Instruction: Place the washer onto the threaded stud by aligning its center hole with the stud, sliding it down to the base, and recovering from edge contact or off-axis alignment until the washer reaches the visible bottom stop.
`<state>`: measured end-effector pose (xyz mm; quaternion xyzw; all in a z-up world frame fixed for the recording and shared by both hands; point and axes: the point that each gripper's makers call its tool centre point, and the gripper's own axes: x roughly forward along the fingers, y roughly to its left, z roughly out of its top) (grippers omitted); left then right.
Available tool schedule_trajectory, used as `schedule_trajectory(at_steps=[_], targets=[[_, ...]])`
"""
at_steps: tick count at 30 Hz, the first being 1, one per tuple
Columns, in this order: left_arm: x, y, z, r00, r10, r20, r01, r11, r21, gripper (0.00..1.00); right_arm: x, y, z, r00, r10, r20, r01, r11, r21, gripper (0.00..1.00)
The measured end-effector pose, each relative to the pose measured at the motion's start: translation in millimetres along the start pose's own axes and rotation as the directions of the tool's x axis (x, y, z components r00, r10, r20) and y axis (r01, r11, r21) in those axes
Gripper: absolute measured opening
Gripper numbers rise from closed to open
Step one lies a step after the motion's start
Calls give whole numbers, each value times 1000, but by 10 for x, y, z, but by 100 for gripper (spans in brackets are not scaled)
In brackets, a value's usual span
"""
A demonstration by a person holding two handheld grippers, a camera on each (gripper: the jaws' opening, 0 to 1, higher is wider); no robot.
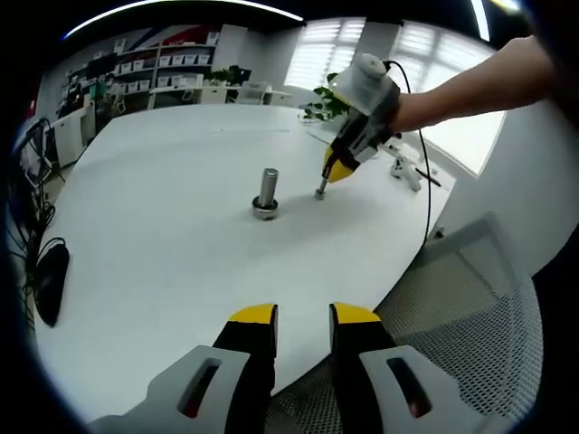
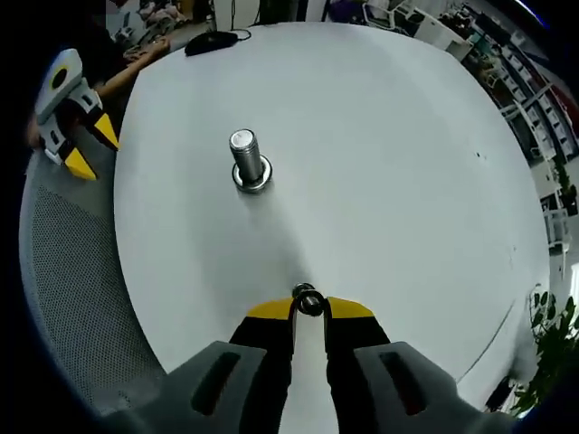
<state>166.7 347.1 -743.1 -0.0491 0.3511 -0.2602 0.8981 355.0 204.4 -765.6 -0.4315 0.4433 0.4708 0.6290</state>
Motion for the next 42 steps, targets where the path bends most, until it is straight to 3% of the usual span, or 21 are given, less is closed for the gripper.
schedule_trajectory(at_steps=[16,23,42], targets=[[-6,33,-1,1000,15,1,-15,1000,-6,20,203,42,-78,999,21,-30,-21,1000,15,15],[-5,37,-11,1000,17,-5,-17,1000,-6,20,210,18,-42,1000,19,-2,-19,999,42,18],[-2,43,-31,1000,18,-16,-18,1000,-4,20,147,98,-158,997,-8,74,1,995,100,25]])
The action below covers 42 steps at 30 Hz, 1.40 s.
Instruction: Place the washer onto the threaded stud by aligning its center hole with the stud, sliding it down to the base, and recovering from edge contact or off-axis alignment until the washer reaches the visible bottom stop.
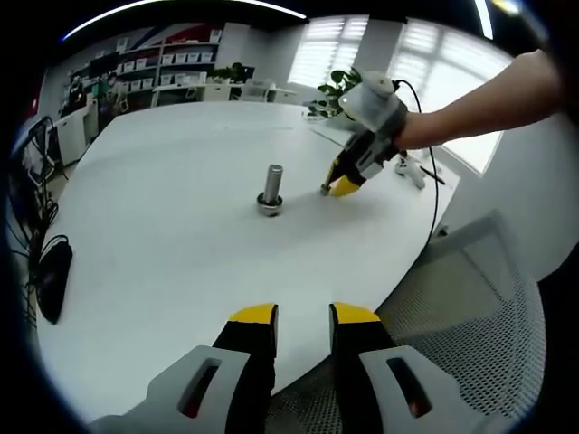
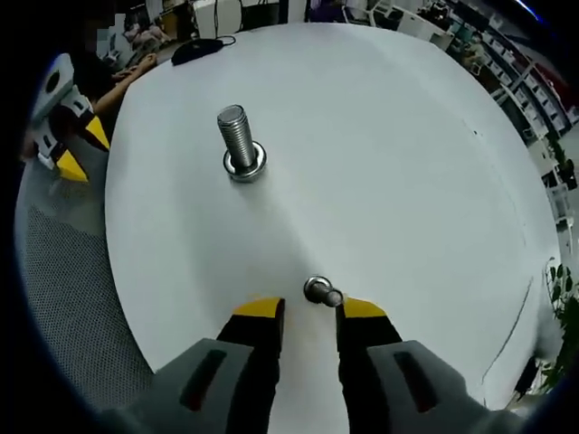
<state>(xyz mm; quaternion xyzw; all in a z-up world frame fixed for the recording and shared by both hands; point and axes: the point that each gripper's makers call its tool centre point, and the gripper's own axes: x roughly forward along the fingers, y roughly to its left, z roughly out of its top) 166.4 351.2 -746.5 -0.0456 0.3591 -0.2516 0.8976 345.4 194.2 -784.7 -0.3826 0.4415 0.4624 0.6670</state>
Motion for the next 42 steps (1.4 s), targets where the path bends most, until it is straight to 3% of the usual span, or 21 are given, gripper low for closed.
schedule_trajectory(at_steps=[13,22,28,37,42], targets=[[7,5,-8,1000,5,-7,-5,1000,-2,20,-205,-48,-147,995,-57,79,54,997,47,27],[13,-6,-32,1000,2,-23,-2,1000,2,20,-442,-149,-294,981,-120,154,92,980,178,27],[26,-6,-69,999,-2,-41,2,1000,4,20,-565,-137,-281,961,-161,226,102,962,252,27],[24,-2,-84,999,0,-49,0,1000,0,21,-778,57,-254,927,-201,317,108,952,288,27],[28,-16,-93,998,-6,-56,6,1000,3,21,-869,137,-347,911,-232,340,118,939,323,27]])
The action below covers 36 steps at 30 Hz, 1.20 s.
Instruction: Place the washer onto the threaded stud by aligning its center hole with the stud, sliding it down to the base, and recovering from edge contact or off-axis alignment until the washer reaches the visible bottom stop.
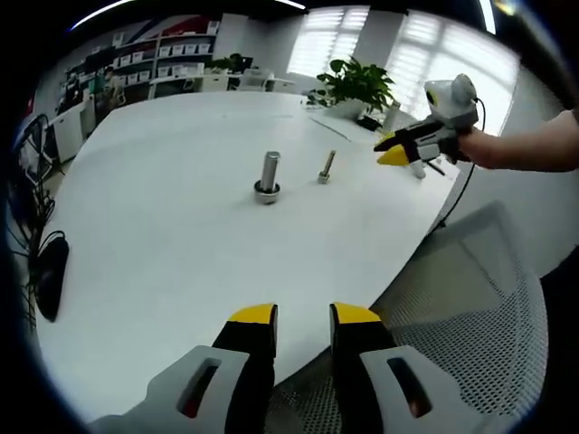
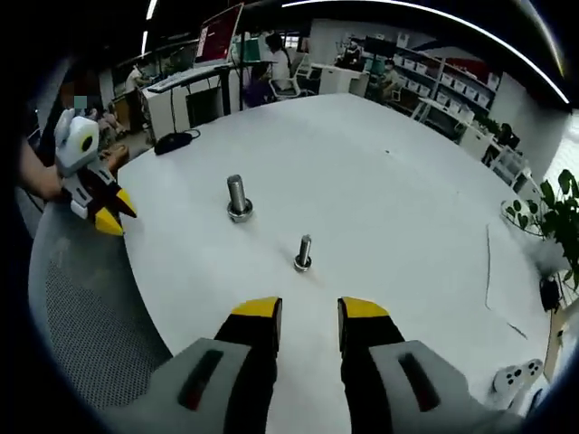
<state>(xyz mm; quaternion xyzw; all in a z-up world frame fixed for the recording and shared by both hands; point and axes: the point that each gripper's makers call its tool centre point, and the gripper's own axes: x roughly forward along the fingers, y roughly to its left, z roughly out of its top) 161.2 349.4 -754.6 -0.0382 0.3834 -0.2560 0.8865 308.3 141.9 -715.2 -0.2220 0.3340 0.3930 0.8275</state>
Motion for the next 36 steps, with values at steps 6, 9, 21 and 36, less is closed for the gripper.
schedule_trajectory(at_steps=[6,9,21,36], targets=[[-4,-2,12,1000,-2,5,2,1000,0,21,-137,69,-92,999,-14,42,12,999,49,28],[-4,-2,14,1000,-1,5,1,1000,0,21,-195,78,-133,998,-33,60,29,997,70,28],[0,-6,9,1000,-1,2,1,1000,-2,21,-353,146,-137,980,-72,183,49,991,128,30],[-12,-1,42,1000,2,21,-2,1000,-10,21,-435,205,-213,965,-83,250,38,984,177,31]])
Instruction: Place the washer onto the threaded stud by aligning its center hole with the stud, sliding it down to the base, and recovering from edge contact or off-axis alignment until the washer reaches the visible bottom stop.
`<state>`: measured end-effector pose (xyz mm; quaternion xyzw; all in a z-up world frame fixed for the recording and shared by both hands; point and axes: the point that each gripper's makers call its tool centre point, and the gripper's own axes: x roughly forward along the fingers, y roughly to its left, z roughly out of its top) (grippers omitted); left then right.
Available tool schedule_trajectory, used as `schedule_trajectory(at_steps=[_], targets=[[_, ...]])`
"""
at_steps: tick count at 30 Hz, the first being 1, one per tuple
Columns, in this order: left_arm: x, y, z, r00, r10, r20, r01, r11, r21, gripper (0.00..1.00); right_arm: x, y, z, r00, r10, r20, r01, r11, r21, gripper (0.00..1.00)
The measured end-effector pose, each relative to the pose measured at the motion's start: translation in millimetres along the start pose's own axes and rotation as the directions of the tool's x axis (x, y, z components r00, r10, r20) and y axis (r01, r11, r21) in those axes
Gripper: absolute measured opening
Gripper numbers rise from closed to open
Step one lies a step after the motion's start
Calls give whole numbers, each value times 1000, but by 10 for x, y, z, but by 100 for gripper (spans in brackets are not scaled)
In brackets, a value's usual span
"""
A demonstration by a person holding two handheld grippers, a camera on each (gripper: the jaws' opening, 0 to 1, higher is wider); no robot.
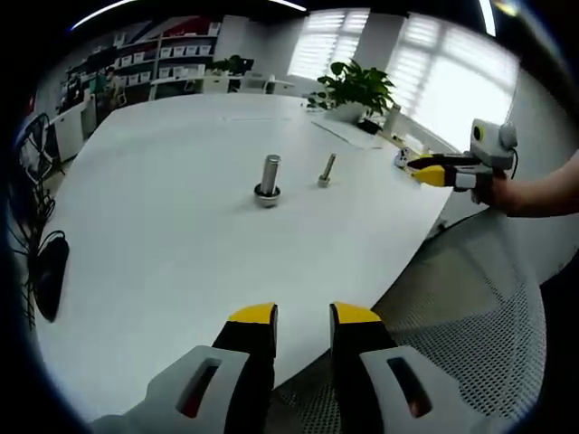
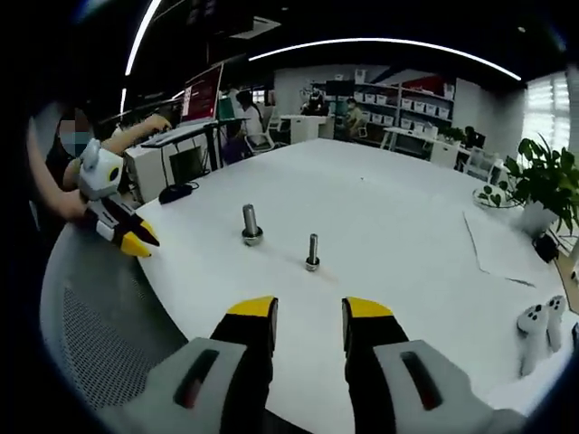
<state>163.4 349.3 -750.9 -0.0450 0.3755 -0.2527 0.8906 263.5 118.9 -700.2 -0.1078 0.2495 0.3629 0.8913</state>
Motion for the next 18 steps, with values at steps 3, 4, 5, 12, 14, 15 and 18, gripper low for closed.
schedule_trajectory(at_steps=[3,4,5,12,14,15,18], targets=[[-3,4,5,1000,2,3,-2,1000,-1,21,1,-10,-51,1000,-5,0,5,1000,17,31],[-2,4,4,1000,2,2,-2,1000,-2,21,-1,-2,-62,1000,-5,-3,5,1000,24,32],[-3,1,3,1000,1,1,-1,1000,-2,21,3,-1,-75,1000,-5,-4,5,1000,29,32],[-10,12,20,1000,7,9,-7,1000,-3,21,24,45,-89,1000,10,-15,-9,1000,27,31],[-5,10,8,1000,7,3,-7,1000,-3,21,30,38,-108,1000,13,-17,-13,999,39,31],[-2,12,7,1000,7,3,-7,1000,-2,21,31,38,-113,1000,14,-17,-13,999,41,31],[-5,11,6,1000,9,3,-9,1000,-3,21,50,81,-187,999,30,-43,-29,999,23,31]])
